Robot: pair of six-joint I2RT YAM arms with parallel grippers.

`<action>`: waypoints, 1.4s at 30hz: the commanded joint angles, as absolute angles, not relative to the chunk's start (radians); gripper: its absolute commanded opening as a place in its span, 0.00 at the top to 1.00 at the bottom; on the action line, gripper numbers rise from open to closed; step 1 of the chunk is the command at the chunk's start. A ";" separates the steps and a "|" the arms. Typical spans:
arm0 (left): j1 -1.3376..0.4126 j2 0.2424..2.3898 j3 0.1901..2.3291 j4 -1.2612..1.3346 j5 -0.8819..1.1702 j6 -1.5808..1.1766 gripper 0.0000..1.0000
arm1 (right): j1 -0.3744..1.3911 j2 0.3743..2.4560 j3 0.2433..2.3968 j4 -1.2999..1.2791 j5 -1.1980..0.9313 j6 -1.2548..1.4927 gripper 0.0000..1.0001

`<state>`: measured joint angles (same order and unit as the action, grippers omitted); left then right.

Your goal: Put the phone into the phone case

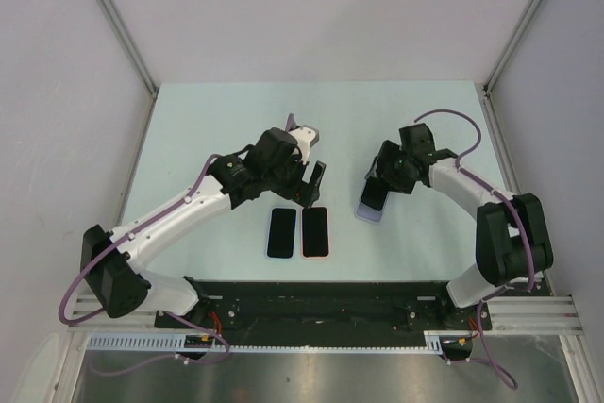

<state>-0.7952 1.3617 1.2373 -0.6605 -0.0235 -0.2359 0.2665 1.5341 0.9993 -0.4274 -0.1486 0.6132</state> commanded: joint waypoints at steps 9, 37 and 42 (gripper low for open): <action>-0.792 1.339 1.235 -0.643 -0.037 -0.242 0.05 | 0.348 1.628 1.043 -0.317 0.000 0.621 0.43; -0.792 1.332 1.235 -0.635 -0.018 -0.247 0.05 | 0.483 1.618 0.940 -0.454 0.235 0.664 0.30; -0.792 1.328 1.232 -0.637 -0.020 -0.249 0.04 | 0.488 1.597 0.931 -0.469 0.282 0.690 0.20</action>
